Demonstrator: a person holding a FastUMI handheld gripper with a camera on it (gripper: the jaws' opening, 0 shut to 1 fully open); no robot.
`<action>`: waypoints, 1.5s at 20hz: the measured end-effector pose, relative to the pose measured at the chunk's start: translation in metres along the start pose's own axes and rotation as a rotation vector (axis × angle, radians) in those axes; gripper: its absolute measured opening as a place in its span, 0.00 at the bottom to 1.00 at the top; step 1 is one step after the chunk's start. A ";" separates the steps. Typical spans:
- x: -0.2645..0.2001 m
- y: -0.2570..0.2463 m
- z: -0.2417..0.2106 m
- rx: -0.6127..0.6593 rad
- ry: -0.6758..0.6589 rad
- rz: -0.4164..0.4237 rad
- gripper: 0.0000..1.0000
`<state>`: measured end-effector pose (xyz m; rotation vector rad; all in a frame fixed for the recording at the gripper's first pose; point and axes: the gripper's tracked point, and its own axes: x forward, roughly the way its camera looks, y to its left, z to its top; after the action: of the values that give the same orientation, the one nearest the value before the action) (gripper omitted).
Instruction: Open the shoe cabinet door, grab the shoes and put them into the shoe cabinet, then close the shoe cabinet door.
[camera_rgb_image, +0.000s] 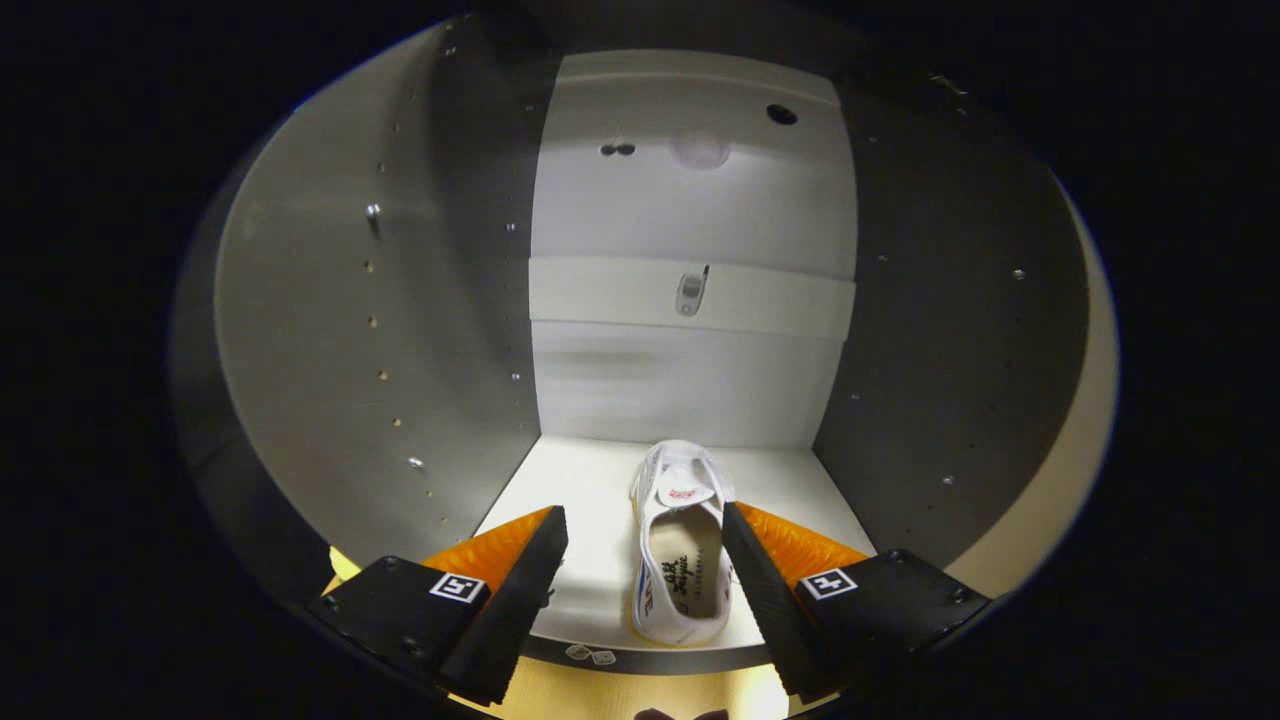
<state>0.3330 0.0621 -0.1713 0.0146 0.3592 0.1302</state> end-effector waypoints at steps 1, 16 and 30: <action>-0.013 -0.002 0.004 -0.001 -0.021 -0.003 0.98; -0.272 -0.029 0.005 -0.028 -0.220 -0.063 0.98; -0.441 -0.217 -0.034 0.077 -0.245 -0.400 0.98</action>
<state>-0.0610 -0.2106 -0.0572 0.0339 0.1173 -0.2797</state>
